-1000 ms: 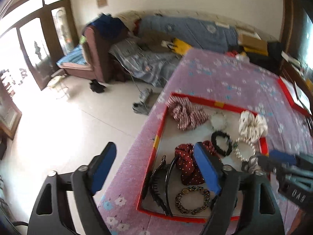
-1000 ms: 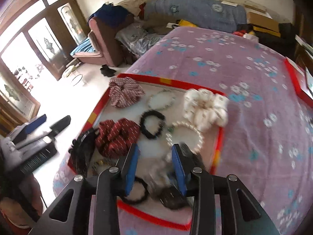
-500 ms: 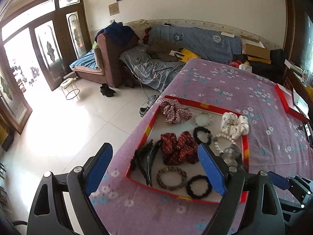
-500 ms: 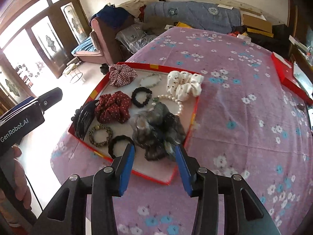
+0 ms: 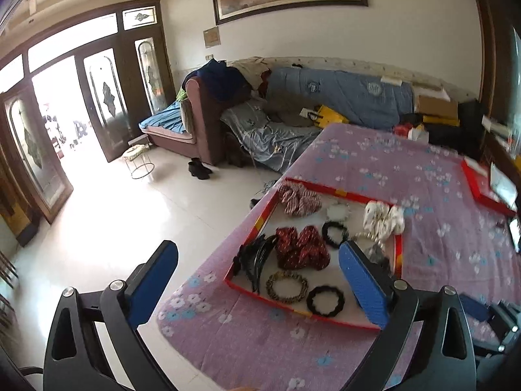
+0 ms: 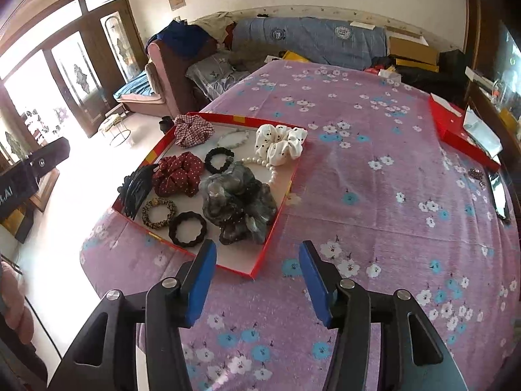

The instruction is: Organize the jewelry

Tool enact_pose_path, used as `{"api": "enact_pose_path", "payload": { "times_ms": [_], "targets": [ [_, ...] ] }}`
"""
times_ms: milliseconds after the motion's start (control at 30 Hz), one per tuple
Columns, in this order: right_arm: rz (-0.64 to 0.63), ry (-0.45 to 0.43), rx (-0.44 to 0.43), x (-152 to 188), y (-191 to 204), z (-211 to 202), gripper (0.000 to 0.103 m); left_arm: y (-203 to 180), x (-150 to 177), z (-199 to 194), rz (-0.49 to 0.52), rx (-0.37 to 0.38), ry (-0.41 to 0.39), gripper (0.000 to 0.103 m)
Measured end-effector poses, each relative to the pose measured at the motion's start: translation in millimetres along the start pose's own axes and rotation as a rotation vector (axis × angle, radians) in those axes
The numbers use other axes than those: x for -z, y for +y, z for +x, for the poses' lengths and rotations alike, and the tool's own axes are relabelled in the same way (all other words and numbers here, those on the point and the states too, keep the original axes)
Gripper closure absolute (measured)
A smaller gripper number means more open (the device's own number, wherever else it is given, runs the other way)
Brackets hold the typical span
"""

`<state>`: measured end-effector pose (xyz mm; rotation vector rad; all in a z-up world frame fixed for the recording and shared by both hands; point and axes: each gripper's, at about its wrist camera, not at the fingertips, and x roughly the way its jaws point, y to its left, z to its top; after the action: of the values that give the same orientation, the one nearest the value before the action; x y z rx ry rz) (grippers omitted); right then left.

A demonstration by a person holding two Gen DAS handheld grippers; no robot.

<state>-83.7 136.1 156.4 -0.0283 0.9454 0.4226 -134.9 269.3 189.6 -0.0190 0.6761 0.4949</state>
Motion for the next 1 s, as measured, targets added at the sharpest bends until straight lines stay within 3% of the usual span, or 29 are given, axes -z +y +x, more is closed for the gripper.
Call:
{"api": "enact_pose_path", "payload": {
  "times_ms": [333,600,1000],
  "targets": [
    [-0.002,-0.022,0.057,8,6,-9,0.042,-4,21,-10,0.052,0.078,0.087,0.004],
    [0.028,0.005,0.091,15,4,-5,0.035,4,34,7,0.001,0.165,0.197,0.004],
    [0.027,0.023,0.114,13,13,3,0.034,4,37,23,0.021,0.198,0.235,0.004]
  ]
}}
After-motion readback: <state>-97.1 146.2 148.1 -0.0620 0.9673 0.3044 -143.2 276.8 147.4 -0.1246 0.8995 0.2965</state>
